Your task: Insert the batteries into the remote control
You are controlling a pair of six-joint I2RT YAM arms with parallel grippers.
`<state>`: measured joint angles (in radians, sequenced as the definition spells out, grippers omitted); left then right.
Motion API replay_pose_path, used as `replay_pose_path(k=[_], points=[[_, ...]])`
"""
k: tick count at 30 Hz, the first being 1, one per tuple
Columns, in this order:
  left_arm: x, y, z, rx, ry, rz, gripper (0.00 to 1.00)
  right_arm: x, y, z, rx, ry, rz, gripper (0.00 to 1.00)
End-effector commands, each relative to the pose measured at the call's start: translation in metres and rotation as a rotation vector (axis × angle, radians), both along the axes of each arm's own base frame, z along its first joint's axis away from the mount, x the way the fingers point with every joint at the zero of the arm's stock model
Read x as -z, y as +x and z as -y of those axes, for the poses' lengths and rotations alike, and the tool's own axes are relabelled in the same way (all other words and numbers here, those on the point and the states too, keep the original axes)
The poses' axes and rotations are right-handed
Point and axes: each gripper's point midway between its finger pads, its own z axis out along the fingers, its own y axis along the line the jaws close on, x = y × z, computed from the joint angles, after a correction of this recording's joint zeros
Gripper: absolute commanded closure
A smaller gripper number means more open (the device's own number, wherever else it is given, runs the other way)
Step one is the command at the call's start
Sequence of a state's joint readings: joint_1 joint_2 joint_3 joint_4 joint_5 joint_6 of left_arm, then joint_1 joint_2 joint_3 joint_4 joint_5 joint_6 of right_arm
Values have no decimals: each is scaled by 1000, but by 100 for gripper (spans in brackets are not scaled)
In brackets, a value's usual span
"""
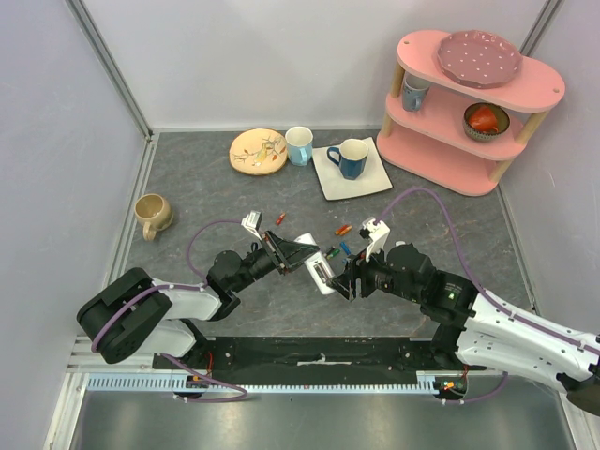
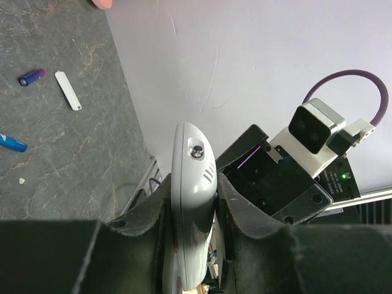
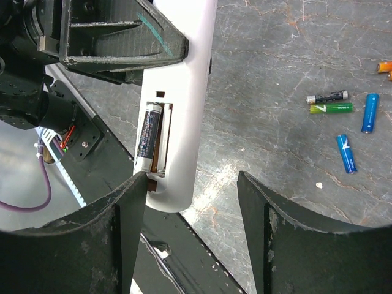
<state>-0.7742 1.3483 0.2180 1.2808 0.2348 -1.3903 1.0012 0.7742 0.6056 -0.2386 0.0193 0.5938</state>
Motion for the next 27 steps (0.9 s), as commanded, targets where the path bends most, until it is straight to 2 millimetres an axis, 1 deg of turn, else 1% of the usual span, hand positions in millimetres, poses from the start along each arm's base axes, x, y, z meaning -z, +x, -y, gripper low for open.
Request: replay_pose_path(k=[1,3,8,10,14,23,27], points=[[-101,-28,-18,38,-305,298,98,-19,6,-4,8,28,29,32],[-100,-26,-19,28,-304,296,98,-21,5,-4,3,27,29,32],[-100,-23,-20,12,-303,293,98,-18,2,-4,-29,-10,27,32],[-99,-22,-19,10,-301,292,98,-17,-4,-7,-68,-18,14,32],[-97,-21,-19,3,-297,285,98,-19,-7,-6,-87,-36,16,31],[-93,-19,-18,2,-288,280,98,-24,-8,-2,-96,-52,26,31],[-93,-19,-17,6,-286,280,98,-22,-8,-2,-96,-60,23,31]])
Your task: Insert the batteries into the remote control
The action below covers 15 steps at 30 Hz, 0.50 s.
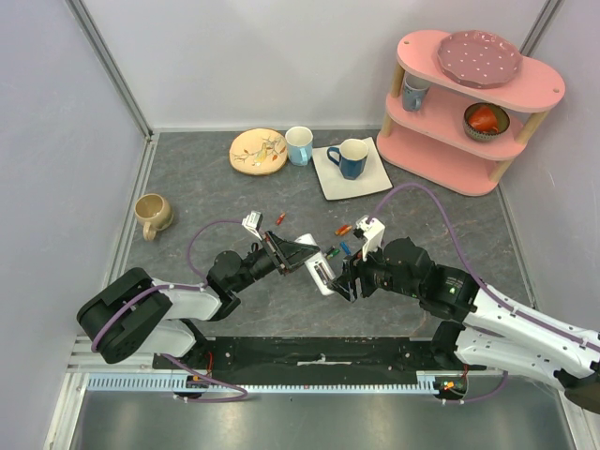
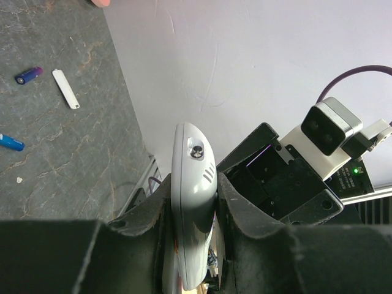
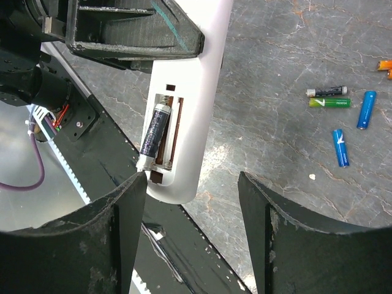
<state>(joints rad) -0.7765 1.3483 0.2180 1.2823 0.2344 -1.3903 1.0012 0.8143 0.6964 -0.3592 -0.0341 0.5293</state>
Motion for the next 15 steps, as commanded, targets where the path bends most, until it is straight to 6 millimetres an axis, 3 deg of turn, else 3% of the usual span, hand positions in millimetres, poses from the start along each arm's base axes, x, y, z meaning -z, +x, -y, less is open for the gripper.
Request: replay_pose_path(k=[1,15], points=[[-92,-19,-17,5,-283,278,98,-16,1,-3,-20,15,29,31],[-94,-23,-13,37,-283,287,98,-11,8,-5,3,-1,28,31]])
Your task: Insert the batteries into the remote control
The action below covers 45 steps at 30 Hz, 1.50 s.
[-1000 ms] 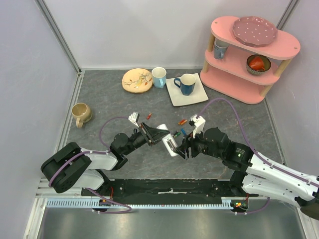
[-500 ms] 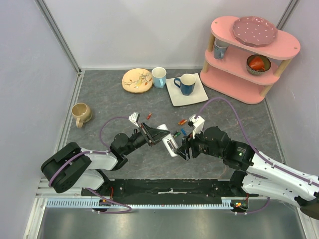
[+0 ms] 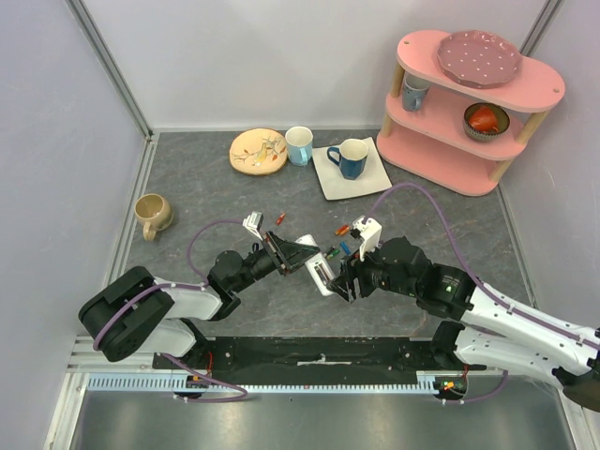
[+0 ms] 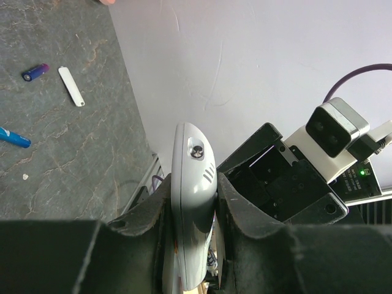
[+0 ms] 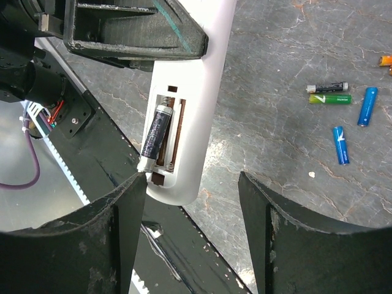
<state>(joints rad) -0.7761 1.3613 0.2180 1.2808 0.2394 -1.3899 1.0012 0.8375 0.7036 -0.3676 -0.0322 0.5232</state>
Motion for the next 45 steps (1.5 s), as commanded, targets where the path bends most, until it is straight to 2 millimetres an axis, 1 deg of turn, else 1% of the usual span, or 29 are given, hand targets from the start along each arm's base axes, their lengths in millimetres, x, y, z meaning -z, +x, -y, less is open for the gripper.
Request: replay_pose_path(k=[1,15,23,31,41,45], points=[[-99,-23,-14,37,-296,296,98,-17,7,-5,4,24,37,31],[-101,-29,-12,63,-295,312,98,-11,10,-6,16,2,26,30],[-100,-27,-15,42,-295,310,98,-17,3,-6,-31,-1,32,30],[-100,-26,-14,42,-294,309,98,-13,-1,-4,-52,-17,19,30],[-96,-24,-12,40,-287,298,98,-23,-3,-4,-71,-9,34,28],[-95,-23,-12,40,-285,296,98,-23,-4,-4,-73,-12,35,28]])
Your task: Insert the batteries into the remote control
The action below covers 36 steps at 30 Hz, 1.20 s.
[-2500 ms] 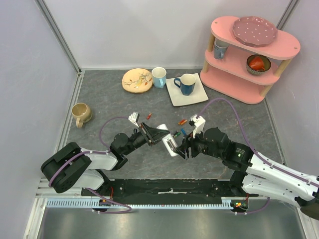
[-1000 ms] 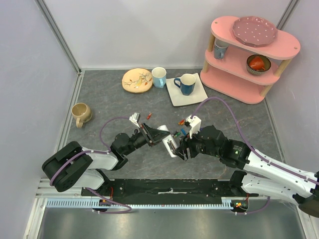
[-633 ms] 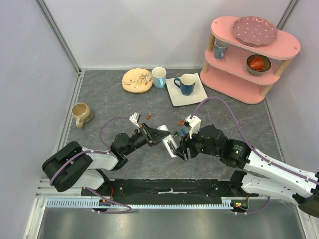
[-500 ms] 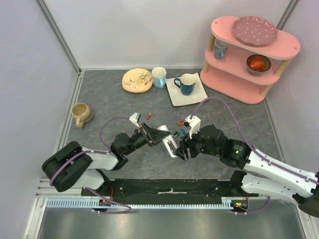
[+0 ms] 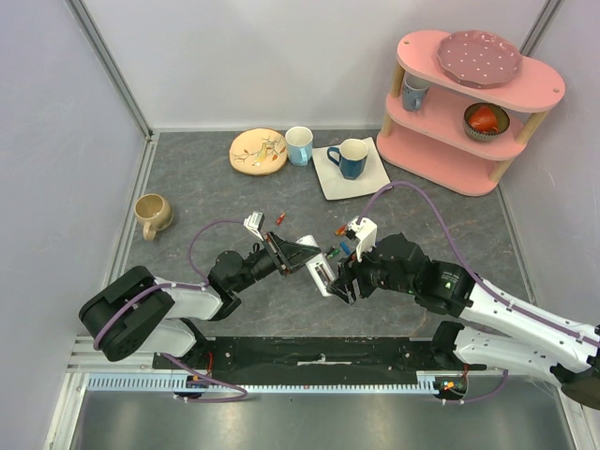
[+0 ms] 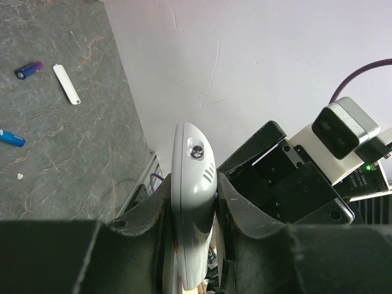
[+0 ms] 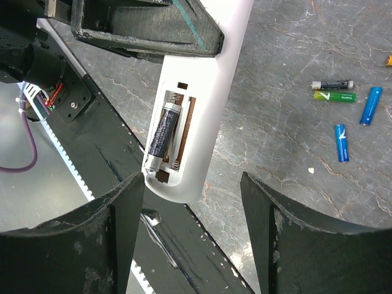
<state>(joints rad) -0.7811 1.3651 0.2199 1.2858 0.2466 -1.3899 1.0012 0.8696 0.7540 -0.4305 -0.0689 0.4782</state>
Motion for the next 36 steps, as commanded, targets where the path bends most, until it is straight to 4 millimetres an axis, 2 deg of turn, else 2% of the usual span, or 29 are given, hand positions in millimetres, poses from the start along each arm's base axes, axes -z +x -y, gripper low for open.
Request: replay_pose_path(k=[1,6,11,14,18,19,20,26,36], points=[[-95,-21,-13,28,-285,290,98,-22,2,-3,-20,36,41,28],[-93,-21,-13,30,-282,287,98,-28,3,-4,-21,43,50,28],[-90,-20,-11,36,-274,281,98,-59,10,-3,12,105,109,27],[-89,-22,-10,47,-274,274,98,-63,12,-6,29,136,100,26],[-93,-22,-12,45,-286,276,98,-53,16,-10,51,172,48,25],[-95,-23,-13,46,-290,278,98,-45,13,-10,48,180,21,24],[-97,-24,-13,47,-295,284,98,-47,18,-10,72,216,6,24],[-99,-26,-13,57,-299,288,98,-42,17,-12,58,353,-95,24],[-105,-29,-13,72,-310,306,98,-44,7,-13,-13,450,-164,23]])
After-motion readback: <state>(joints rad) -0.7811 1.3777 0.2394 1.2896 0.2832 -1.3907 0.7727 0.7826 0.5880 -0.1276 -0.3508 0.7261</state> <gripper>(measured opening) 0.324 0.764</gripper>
